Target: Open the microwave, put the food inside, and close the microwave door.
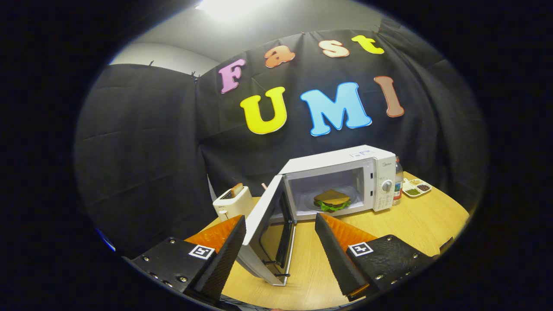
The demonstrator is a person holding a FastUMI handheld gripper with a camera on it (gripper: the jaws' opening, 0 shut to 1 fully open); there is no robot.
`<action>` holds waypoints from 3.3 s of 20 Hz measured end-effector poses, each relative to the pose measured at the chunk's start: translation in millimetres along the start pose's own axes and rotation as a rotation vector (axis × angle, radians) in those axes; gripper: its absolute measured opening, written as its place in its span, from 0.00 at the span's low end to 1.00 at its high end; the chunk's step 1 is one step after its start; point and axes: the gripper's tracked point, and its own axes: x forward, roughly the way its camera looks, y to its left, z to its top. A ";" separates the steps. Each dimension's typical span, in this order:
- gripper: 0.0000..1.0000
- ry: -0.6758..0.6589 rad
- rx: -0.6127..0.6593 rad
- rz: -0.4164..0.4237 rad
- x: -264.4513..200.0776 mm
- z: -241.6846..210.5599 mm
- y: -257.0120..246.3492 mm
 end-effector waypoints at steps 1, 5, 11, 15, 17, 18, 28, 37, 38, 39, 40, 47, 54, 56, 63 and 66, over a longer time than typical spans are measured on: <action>0.97 -0.006 -0.016 0.026 -2.1 2.3 13.1; 0.97 -0.011 -0.064 0.128 -5.7 -3.1 61.3; 0.76 0.053 -0.112 0.266 -1.3 -35.3 114.0; 0.15 0.125 -0.108 0.265 14.3 -65.1 109.6; 0.15 0.158 -0.096 0.281 22.2 -75.6 110.6; 0.02 0.179 -0.095 0.295 31.9 -81.1 106.8; 0.01 0.258 -0.089 0.316 50.0 -106.5 70.0; 0.00 0.289 -0.082 0.229 51.1 -101.2 -14.8; 0.01 0.290 -0.077 0.214 53.0 -98.9 -25.5; 0.01 0.290 -0.073 0.200 55.1 -96.1 -35.8; 0.00 0.288 -0.072 0.184 57.8 -93.5 -46.8; 0.01 0.293 -0.052 0.112 76.2 -77.9 -111.0; 0.01 0.299 -0.050 0.078 98.6 -65.4 -154.3; 0.01 0.300 -0.042 0.065 107.5 -62.3 -168.1; 0.01 0.268 -0.016 -0.008 144.9 -42.2 -219.5; 0.01 0.258 -0.002 -0.041 161.4 -34.6 -237.8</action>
